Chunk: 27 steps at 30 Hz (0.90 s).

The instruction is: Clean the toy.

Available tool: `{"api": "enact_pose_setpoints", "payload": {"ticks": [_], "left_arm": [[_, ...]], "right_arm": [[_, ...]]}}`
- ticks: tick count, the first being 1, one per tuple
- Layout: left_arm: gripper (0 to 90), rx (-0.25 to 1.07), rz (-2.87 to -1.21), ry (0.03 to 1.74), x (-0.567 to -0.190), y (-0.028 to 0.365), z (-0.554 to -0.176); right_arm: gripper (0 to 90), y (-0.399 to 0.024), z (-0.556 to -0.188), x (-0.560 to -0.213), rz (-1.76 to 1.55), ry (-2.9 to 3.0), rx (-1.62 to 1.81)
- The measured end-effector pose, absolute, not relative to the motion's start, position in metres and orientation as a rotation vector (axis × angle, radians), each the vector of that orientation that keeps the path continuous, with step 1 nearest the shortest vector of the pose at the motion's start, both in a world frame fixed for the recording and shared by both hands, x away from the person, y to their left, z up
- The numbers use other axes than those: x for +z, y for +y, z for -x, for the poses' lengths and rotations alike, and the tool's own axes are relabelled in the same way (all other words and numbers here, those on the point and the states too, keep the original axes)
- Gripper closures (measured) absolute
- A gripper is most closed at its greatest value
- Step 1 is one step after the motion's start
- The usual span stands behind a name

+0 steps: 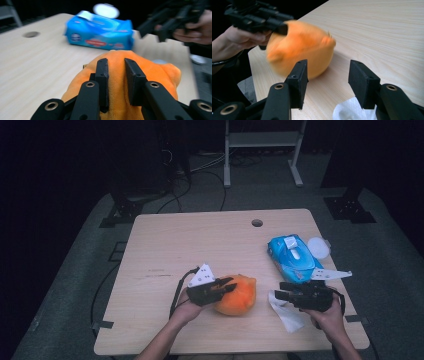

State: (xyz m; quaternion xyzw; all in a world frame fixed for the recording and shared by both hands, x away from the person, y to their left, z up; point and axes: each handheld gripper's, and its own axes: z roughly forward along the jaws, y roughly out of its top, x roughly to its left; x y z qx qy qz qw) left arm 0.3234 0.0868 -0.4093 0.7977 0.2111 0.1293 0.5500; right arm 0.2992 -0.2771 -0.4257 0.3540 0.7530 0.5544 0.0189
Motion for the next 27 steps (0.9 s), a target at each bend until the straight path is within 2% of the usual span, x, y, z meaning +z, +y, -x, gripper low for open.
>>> {"api": "enact_pose_setpoints", "payload": {"ticks": [6,8,9,15,20,27], "left_arm": [[75.1,0.413,-1.896,0.594,-0.426,0.105,-0.343],[74.8,0.366,-1.861,0.615,-0.430,0.109,-0.346],[74.0,0.385,-1.872,0.603,-0.429,0.109,-0.345],[62.8,0.339,-1.887,0.571,-0.426,0.110,-0.339],[59.2,0.304,-1.843,0.570,-0.418,0.124,-0.333],[54.1,0.339,-1.816,0.615,-0.414,0.148,-0.333]], "right_arm": [[48.4,-0.279,-0.301,-0.430,-1.119,2.347,1.708],[48.5,-0.279,-0.300,-0.431,-1.113,2.351,1.695],[48.4,-0.280,-0.300,-0.431,-1.114,2.351,1.689],[47.6,-0.281,-0.301,-0.432,-1.122,2.346,1.658],[47.3,-0.280,-0.300,-0.431,-1.115,2.352,1.626],[46.4,-0.279,-0.301,-0.432,-1.112,2.351,1.604]]}}
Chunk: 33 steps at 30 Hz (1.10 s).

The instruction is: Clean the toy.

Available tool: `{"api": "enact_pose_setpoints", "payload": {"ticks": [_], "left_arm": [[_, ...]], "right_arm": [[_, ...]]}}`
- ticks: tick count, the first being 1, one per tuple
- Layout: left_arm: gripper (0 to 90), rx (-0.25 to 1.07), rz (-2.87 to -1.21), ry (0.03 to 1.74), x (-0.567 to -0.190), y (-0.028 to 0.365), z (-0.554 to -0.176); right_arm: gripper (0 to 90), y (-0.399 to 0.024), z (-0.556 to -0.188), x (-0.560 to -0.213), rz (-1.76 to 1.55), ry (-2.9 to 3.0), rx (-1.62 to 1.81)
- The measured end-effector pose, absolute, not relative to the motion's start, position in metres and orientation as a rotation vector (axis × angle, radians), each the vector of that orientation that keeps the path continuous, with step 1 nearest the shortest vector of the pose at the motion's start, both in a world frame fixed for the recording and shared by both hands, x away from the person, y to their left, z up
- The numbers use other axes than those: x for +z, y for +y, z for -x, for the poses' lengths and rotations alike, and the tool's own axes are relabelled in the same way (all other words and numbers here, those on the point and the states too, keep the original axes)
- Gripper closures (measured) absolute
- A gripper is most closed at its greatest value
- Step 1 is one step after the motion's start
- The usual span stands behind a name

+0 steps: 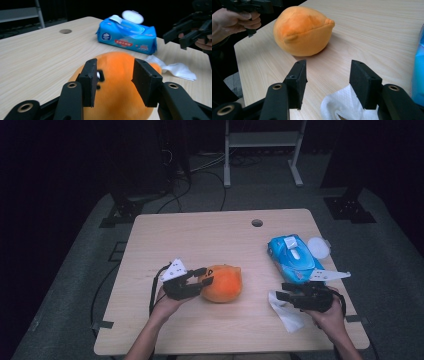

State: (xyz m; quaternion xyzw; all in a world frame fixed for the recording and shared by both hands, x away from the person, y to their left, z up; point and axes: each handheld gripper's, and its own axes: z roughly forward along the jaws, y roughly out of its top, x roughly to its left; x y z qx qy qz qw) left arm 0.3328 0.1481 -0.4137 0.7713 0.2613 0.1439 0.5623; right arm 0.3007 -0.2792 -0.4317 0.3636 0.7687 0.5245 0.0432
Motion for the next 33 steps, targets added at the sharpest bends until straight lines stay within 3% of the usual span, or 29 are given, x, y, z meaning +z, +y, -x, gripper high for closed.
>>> {"api": "enact_pose_setpoints", "payload": {"ticks": [33], "left_arm": [[46.9,0.352,-1.847,0.775,-0.429,0.211,-0.313]], "right_arm": [[43.6,-0.284,-0.304,-0.434,-1.150,2.333,1.611]]}}
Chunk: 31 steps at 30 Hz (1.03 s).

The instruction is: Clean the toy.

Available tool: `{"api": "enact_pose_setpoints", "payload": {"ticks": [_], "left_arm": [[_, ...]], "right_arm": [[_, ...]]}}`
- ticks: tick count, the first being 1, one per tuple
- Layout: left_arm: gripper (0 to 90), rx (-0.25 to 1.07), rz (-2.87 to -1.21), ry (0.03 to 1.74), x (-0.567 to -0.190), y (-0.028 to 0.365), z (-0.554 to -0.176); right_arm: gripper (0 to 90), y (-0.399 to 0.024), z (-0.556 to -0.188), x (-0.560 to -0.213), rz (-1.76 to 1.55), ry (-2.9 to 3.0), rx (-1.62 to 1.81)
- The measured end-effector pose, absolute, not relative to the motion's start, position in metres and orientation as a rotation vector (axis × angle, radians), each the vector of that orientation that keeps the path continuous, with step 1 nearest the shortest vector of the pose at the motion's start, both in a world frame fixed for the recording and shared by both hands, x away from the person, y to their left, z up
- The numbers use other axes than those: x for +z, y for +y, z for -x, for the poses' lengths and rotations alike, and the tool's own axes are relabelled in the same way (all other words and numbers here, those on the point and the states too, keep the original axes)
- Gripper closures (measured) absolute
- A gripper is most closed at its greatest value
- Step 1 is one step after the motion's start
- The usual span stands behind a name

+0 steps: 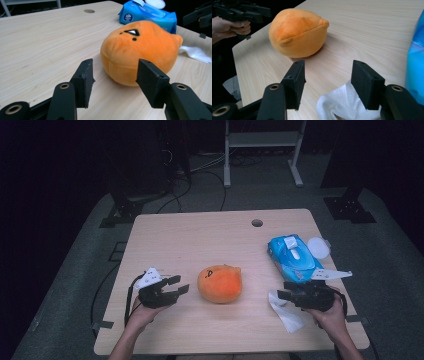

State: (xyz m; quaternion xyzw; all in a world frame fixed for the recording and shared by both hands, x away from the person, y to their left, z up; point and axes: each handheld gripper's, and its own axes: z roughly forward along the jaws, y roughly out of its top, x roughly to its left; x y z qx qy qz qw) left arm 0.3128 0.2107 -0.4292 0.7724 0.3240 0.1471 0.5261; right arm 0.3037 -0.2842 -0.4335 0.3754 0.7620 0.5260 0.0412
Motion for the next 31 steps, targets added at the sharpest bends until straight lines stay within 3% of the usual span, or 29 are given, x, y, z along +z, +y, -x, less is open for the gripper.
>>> {"api": "enact_pose_setpoints", "payload": {"ticks": [31], "left_arm": [[25.9,0.386,-1.854,0.905,-0.453,0.237,-0.300]], "right_arm": [[42.5,-0.279,-0.304,-0.438,-1.139,2.371,1.572]]}}
